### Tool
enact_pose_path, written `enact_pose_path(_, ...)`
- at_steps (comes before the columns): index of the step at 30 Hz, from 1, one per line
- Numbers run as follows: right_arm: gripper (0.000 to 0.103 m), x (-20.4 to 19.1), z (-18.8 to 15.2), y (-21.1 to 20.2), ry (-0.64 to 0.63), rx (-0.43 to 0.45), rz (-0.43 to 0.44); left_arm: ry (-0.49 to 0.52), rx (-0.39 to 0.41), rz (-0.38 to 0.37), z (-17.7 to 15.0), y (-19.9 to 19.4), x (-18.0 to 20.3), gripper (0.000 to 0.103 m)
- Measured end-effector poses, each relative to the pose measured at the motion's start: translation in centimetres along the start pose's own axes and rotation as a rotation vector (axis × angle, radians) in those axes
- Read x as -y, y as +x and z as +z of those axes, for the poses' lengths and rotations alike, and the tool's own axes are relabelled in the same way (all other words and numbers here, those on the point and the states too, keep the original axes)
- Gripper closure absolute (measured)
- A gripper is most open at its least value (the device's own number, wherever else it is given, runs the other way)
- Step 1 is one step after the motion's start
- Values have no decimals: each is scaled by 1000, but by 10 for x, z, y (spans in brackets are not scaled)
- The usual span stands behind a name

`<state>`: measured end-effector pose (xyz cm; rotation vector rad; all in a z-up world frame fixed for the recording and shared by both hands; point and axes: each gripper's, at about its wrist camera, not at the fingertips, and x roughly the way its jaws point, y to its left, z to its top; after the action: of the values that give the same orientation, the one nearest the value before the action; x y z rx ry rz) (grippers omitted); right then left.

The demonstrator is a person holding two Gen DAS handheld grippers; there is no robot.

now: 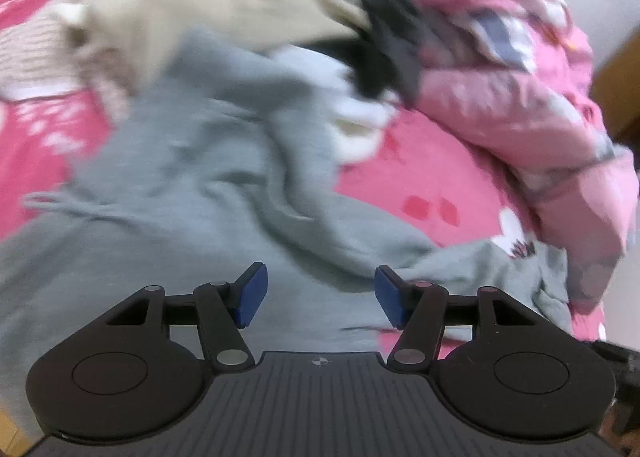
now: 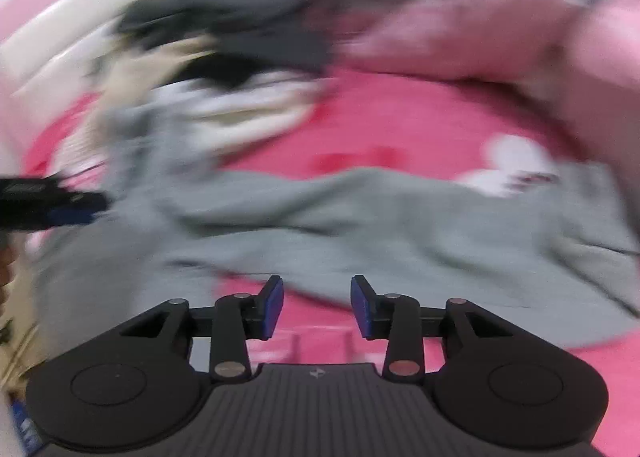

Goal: Fold clothes

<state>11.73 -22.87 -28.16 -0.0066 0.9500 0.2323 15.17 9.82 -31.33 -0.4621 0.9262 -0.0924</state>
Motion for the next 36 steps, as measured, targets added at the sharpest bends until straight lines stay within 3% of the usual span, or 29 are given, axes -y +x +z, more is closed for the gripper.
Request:
enact_pose_path(4, 58, 65, 4, 0, 16, 18, -215, 52, -54, -16, -4, 26, 39, 41)
enact_pose_path(8, 57, 115, 2, 18, -75, 14, -381, 145, -85, 4, -15, 48, 75, 39)
enact_pose_path(14, 47, 143, 8, 69, -227, -4, -402, 223, -136, 32, -28, 73, 114, 38)
enact_pose_path(20, 36, 167, 27, 91, -200, 84, -456, 297, -163, 67, -38, 91, 140, 38)
enact_pose_path(23, 32, 177, 32, 118, -233, 30, -415, 328, -182, 75, -44, 98, 151, 38)
enact_pose_path(25, 43, 185, 33, 129, -221, -2, -397, 349, -187, 80, -48, 102, 158, 38)
enact_pose_path(27, 81, 197, 38, 116, -111, 27, -367, 370, -190, 85, -52, 104, 164, 38)
enact_pose_path(28, 85, 202, 40, 106, -59, 49, -355, 382, -191, 88, -53, 105, 167, 38)
enact_pose_path(36, 88, 238, 37, -52, 266, 281, -266, 457, -212, 93, -55, 114, 179, 38)
